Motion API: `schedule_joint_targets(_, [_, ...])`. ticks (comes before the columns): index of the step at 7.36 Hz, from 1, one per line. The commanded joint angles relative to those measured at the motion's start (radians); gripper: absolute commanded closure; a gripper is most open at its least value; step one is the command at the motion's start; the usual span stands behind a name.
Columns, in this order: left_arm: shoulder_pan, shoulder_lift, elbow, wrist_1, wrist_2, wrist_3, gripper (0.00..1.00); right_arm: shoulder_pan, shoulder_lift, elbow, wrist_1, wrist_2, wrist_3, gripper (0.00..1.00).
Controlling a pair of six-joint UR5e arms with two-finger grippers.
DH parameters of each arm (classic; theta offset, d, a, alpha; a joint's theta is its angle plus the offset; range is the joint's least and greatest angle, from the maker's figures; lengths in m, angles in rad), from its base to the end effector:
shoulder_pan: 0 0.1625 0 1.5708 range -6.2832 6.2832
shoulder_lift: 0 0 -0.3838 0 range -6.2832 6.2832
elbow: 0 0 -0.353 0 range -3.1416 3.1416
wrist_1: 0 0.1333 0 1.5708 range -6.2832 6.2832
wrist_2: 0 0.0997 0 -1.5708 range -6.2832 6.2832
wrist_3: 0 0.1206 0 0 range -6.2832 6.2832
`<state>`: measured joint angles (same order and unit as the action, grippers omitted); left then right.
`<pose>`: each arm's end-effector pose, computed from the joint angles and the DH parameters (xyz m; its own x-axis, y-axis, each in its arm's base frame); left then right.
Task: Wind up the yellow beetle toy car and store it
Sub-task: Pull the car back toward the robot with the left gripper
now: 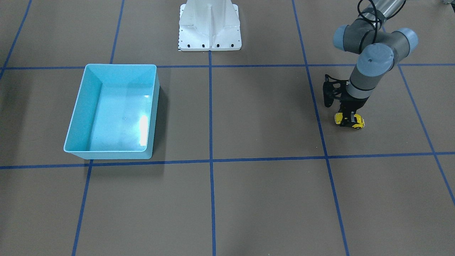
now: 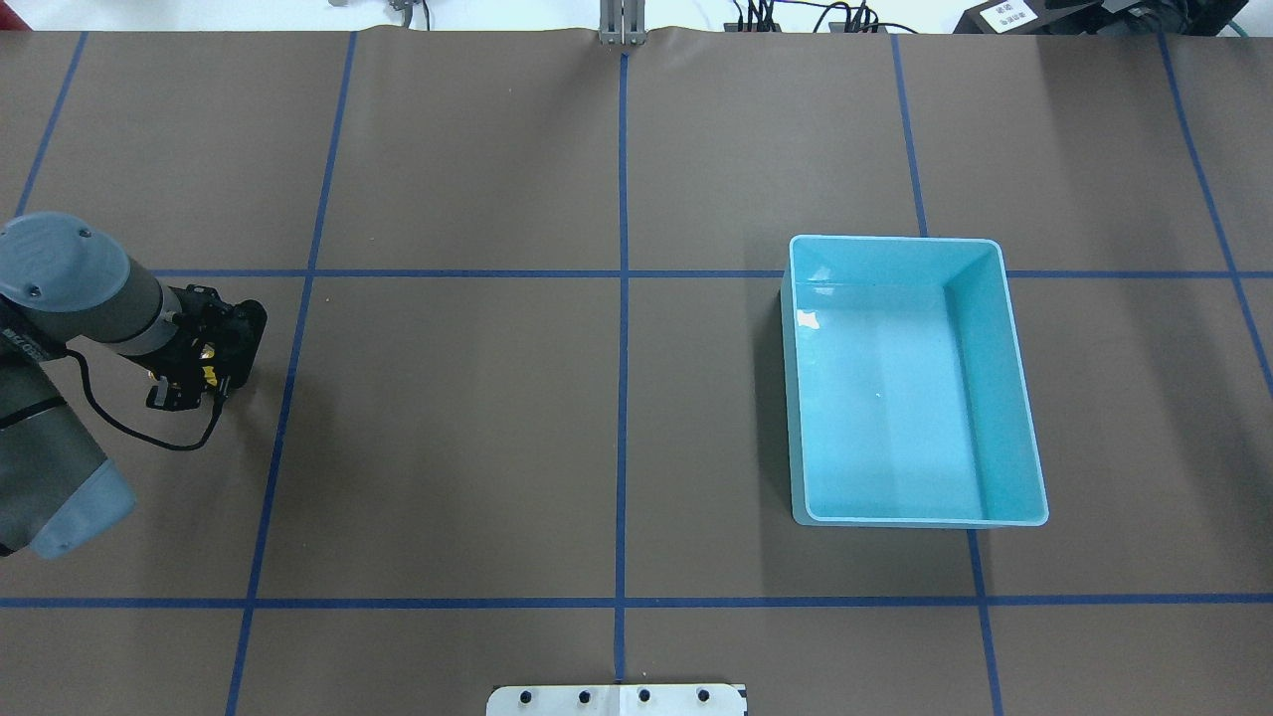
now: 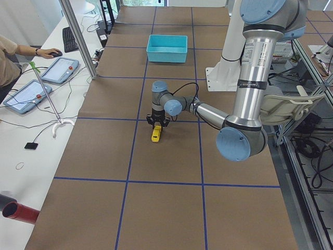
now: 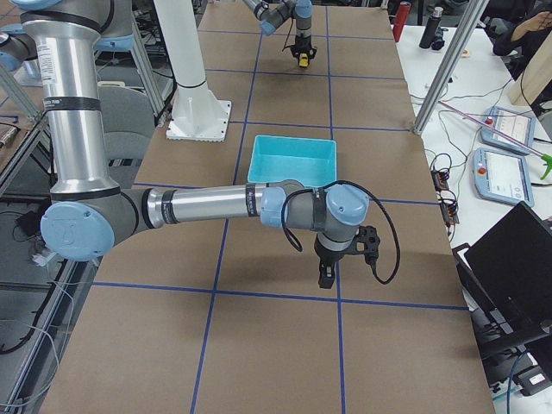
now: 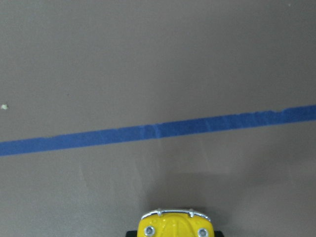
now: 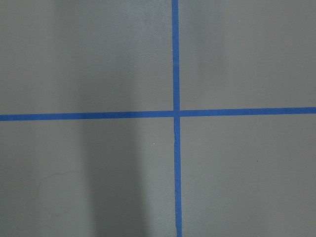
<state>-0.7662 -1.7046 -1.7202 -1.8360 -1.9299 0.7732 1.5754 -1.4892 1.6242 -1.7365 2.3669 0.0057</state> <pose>0.3218 -0.4358 0.4886 -0.0593 0.9870 0.1495 -0.8013 -0.1364 0.5826 0.0493 -0.4779 0.5849 0.6994 0.0309 0.7141 -0.0086 0.9994 -0.0348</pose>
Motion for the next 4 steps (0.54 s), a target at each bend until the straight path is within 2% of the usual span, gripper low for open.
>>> schedule_joint_targets(1, [-0.010,0.017,0.004,-0.012,-0.001,0.026,1.00,-0.002,0.004,-0.001,0.000,0.000,0.003,0.00])
schedule_joint_targets(4, [-0.019,0.036,0.002,-0.014,-0.012,0.034,1.00,-0.003,0.004,-0.001,0.000,0.000,0.004,0.00])
